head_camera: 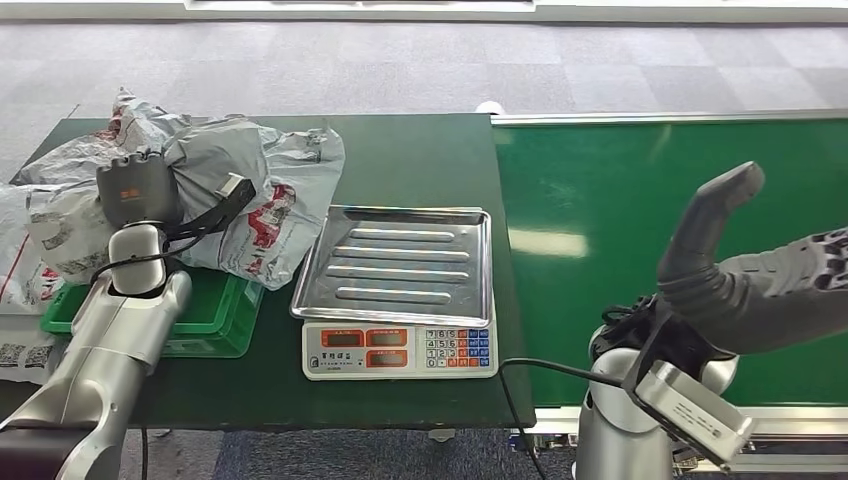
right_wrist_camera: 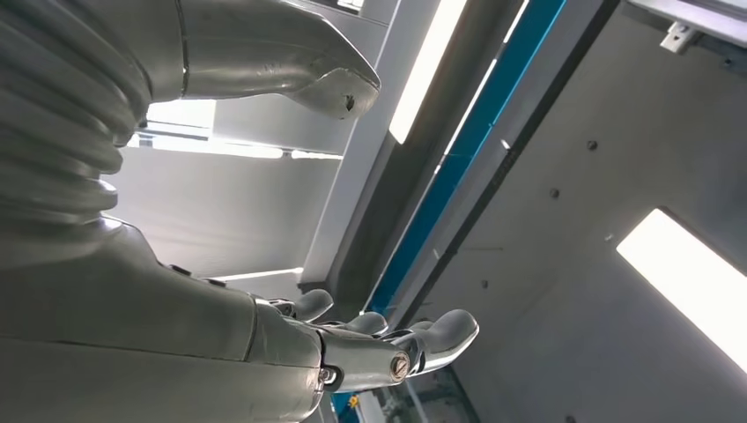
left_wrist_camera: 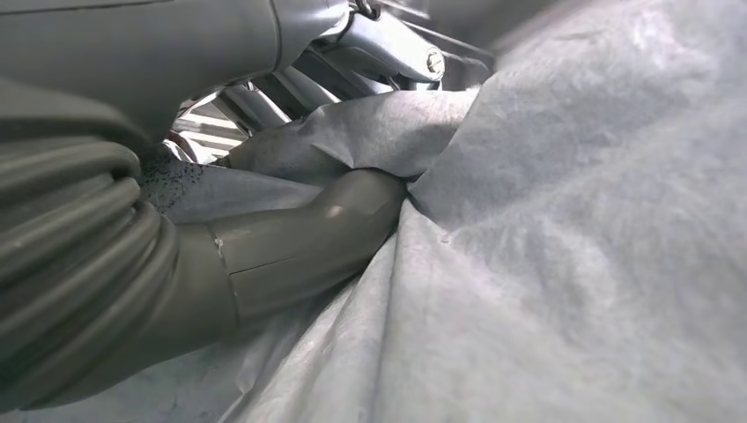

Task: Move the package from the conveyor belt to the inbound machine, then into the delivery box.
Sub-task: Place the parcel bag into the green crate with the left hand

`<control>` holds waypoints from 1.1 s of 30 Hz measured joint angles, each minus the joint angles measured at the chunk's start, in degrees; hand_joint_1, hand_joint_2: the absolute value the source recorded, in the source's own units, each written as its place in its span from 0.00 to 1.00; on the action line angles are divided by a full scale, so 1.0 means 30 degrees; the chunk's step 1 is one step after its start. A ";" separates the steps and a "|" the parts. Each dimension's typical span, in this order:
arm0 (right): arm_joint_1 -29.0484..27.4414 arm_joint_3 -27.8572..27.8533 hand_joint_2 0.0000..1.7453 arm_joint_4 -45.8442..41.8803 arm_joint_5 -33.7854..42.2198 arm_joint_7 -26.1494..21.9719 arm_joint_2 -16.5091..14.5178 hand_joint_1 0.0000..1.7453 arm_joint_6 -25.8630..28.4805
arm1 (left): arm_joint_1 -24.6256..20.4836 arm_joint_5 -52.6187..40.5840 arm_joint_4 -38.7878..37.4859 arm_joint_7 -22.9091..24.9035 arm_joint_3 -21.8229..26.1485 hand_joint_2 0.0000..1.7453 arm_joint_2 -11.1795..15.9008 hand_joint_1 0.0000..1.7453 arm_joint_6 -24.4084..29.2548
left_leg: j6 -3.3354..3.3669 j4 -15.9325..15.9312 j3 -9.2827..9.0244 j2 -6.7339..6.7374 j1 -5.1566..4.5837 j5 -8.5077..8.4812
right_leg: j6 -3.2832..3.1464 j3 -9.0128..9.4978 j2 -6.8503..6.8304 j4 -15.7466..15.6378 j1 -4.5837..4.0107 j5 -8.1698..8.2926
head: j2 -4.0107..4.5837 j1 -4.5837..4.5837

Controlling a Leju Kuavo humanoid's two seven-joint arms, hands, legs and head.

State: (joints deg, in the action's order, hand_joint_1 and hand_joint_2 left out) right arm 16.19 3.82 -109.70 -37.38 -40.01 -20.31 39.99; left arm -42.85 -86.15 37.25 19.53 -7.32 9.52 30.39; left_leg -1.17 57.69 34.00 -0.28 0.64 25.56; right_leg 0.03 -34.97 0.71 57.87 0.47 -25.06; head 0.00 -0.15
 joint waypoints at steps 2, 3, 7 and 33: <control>-0.0012 0.0000 1.00 -0.0073 -0.0097 -0.0004 0.0000 0.00 -0.0002 | -0.0077 0.0064 -0.0772 -0.0160 0.0206 1.00 0.0217 0.80 -0.0025 | 0.0000 0.0001 0.0002 0.0003 -0.0004 0.0002 | 0.0000 -0.0004 0.0003 -0.0001 0.0003 0.0005 | 0.0000 0.0000; -0.0016 0.0000 1.00 -0.0100 -0.0144 -0.0004 0.0000 0.00 -0.0004 | -0.0120 0.0100 -0.1109 -0.0231 0.0319 1.00 0.0297 0.59 -0.0025 | 0.0000 0.0002 0.0002 0.0001 -0.0006 0.0003 | 0.0000 -0.0005 0.0003 -0.0001 0.0004 0.0005 | 0.0000 0.0002; -0.0038 0.0000 1.00 -0.0226 -0.0273 -0.0002 0.0000 0.00 -0.0005 | -0.0242 0.0197 -0.2240 -0.0400 0.0825 1.00 0.0501 0.19 0.0055 | 0.0000 0.0002 0.0007 -0.0010 -0.0005 0.0004 | -0.0002 -0.0007 -0.0005 -0.0002 0.0002 0.0003 | 0.0000 0.0002; -0.0023 0.0000 1.00 0.0051 0.0277 0.0018 0.0007 0.00 -0.0013 | 0.2132 1.5116 1.4762 -2.0015 1.3775 0.00 -0.7051 0.00 0.3255 | -0.0009 0.0023 0.0088 0.0014 0.0006 0.0036 | 0.0001 -0.0086 0.0038 -0.0005 -0.0001 0.0020 | 0.0000 0.0033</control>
State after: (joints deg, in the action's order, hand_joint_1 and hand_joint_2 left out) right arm 16.12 3.83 -109.54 -36.54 -39.95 -20.28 39.95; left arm -36.45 -40.81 81.53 -40.51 34.00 -11.63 40.15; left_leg -1.20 57.76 34.26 -0.24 0.66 25.67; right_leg 0.03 -35.23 0.82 57.86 0.47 -25.00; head 0.00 -0.05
